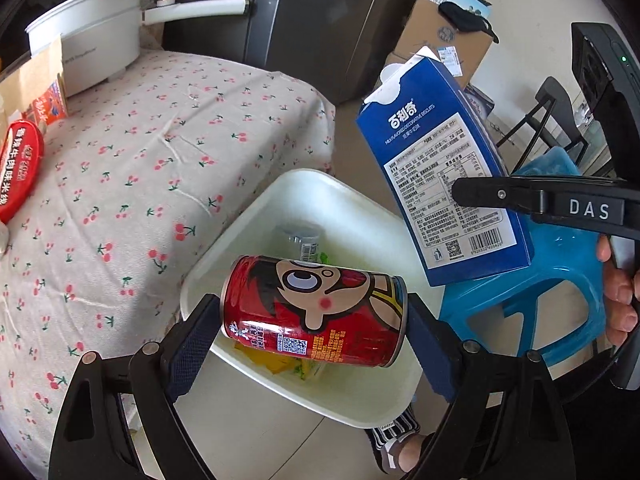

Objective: Collect trash
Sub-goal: 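Carry both items over the bin, open the left gripper to drop the can while the right drops the box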

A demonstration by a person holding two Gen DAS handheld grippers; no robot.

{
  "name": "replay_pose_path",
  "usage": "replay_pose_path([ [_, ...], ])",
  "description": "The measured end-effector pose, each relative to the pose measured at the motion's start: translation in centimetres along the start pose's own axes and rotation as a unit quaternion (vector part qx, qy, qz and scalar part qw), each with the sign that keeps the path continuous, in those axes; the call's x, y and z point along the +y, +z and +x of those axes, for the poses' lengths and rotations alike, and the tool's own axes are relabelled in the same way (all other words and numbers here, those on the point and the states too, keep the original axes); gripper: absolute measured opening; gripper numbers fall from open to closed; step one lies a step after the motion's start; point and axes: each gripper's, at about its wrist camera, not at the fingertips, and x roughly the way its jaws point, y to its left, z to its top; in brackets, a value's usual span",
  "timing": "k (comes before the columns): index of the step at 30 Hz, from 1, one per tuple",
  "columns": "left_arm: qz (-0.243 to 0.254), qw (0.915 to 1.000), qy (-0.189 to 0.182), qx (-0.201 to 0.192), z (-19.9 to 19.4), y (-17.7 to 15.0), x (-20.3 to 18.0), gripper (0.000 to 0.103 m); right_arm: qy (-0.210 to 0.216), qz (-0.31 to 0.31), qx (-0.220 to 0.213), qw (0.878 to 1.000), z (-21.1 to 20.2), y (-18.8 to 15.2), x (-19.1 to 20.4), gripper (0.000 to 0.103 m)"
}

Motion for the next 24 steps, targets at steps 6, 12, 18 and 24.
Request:
replay_pose_path([
  [6,0.016,0.9995,0.000,0.026,2.5,-0.2,-0.7,0.092,-0.006,0.007,0.009,1.000,0.4,0.0,-1.3,0.024],
  [12,0.020,0.9993,0.017,0.025,0.9,-0.1,0.0,0.095,-0.012,0.004,0.015,1.000,0.8,0.0,-1.5,0.024],
  [18,0.000,0.9994,0.035,-0.002,-4.0,-0.1,2.7,0.098,-0.022,0.006,0.023,0.999,1.4,-0.1,-0.5,0.024],
  [24,-0.024,0.9971,0.066,-0.029,-8.9,-0.8,6.4,0.099,-0.025,-0.007,0.040,0.999,2.8,-0.2,1.8,0.024],
])
